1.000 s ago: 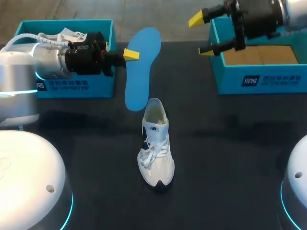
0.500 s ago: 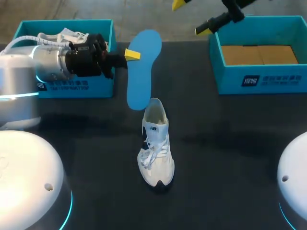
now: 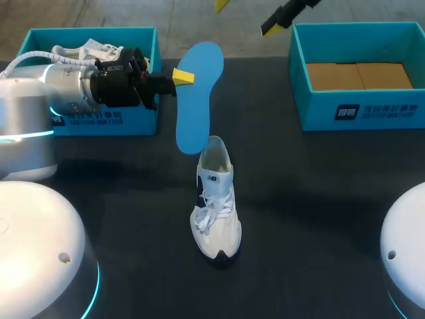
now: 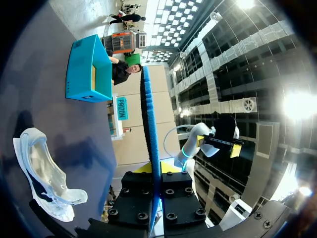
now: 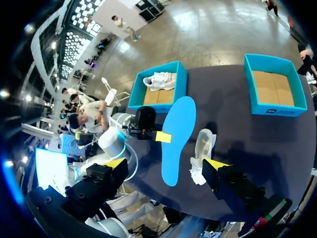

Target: Take the shoe out of the shoebox, open the shoe tongue, remove and reinsert the insole, then place the shoe into the shoebox

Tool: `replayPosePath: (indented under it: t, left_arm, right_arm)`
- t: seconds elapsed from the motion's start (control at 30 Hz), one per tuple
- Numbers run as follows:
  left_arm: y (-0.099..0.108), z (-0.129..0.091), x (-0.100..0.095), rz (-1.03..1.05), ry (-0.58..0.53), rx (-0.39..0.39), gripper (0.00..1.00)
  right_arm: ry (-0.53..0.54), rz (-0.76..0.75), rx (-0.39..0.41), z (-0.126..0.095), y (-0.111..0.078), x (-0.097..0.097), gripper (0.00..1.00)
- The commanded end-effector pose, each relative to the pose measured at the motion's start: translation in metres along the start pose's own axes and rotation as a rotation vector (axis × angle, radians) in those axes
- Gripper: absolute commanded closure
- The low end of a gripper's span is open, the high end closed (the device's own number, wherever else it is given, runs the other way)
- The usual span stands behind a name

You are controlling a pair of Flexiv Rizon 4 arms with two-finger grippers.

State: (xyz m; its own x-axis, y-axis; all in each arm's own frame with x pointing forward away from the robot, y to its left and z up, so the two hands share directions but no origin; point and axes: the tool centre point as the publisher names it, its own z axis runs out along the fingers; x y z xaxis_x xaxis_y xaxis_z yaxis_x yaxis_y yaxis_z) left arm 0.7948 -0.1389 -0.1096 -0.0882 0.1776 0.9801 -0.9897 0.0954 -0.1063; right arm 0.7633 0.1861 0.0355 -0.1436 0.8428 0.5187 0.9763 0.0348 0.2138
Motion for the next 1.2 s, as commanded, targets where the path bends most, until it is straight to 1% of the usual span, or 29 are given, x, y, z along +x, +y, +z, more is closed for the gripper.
replayPosePath:
  t: [0.03, 0.3, 0.53, 0.67, 0.8, 1.0, 1.2]
  left_arm:
    - [0.001, 0.0, 0.0, 0.001, -0.002, 0.001, 1.0]
    - [0.001, 0.0, 0.0, 0.001, -0.002, 0.001, 1.0]
    - [0.001, 0.0, 0.0, 0.001, -0.002, 0.001, 1.0]
    - [0.001, 0.0, 0.0, 0.001, -0.002, 0.001, 1.0]
    - [0.001, 0.0, 0.0, 0.001, -0.002, 0.001, 1.0]
    - [0.001, 0.0, 0.0, 0.001, -0.002, 0.001, 1.0]
    - [0.001, 0.0, 0.0, 0.001, -0.002, 0.001, 1.0]
  right_arm:
    - [-0.302, -0.009, 0.014, 0.005, 0.007, 0.012, 0.0]
    - [-0.411, -0.014, 0.015, 0.013, 0.008, 0.019, 0.0]
    - [-0.514, 0.046, -0.006, 0.02, 0.009, 0.024, 0.0]
    - [-0.529, 0.066, -0.008, 0.025, 0.009, 0.028, 0.0]
    - [-0.576, 0.096, -0.005, 0.031, 0.01, 0.033, 0.0]
    - [-0.593, 0.106, -0.006, 0.042, 0.008, 0.04, 0.0]
    - [-0.623, 0.1, -0.024, 0.05, 0.003, 0.046, 0.0]
